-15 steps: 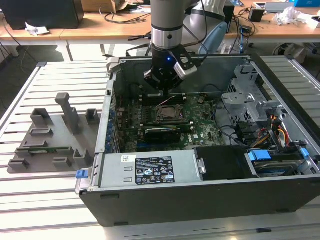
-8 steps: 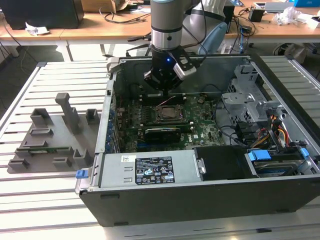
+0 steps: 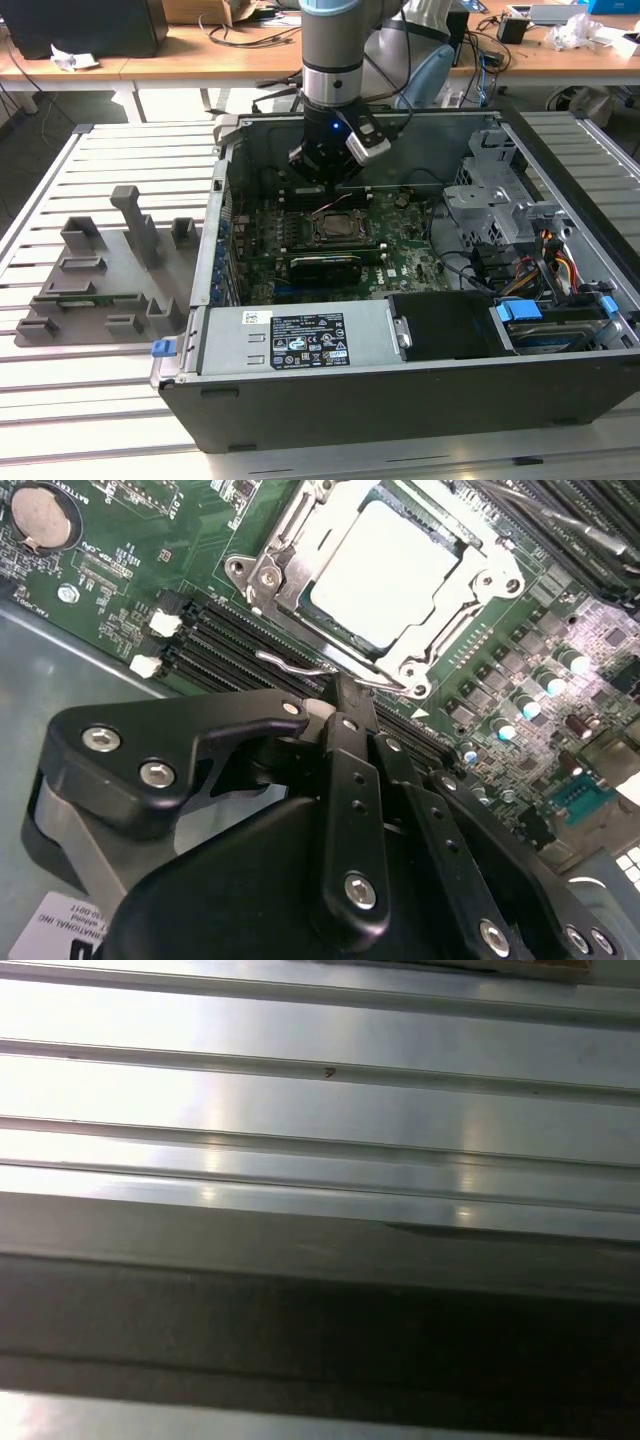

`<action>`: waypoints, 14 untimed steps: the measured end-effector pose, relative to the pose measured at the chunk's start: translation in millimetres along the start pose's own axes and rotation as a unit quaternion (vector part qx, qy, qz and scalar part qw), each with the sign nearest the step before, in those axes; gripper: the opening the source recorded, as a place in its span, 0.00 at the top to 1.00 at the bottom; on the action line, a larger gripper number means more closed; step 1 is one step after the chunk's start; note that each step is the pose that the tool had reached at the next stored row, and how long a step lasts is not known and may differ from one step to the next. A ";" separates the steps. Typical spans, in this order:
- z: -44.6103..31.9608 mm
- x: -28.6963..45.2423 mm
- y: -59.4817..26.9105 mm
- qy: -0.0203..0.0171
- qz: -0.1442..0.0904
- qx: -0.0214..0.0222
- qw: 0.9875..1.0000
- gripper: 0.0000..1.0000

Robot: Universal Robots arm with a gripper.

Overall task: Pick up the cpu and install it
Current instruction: 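Install the first cpu locking lever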

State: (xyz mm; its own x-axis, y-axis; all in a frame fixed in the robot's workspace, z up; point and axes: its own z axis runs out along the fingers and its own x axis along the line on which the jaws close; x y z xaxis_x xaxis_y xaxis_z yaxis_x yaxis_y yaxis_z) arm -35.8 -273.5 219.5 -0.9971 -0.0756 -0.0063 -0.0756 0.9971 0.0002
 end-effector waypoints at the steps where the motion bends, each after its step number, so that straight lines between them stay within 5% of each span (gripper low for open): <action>1: 0.7 0.0 0.0 0.000 0.000 0.000 1.000 0.89; 14: 13.3 -9.3 -0.7 0.000 0.000 0.004 1.000 0.89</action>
State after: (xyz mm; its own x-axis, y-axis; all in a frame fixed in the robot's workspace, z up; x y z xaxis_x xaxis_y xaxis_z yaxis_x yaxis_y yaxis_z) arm -26.4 -273.5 206.2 -0.9971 -0.0756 -0.0054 -0.0755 0.9971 -0.0082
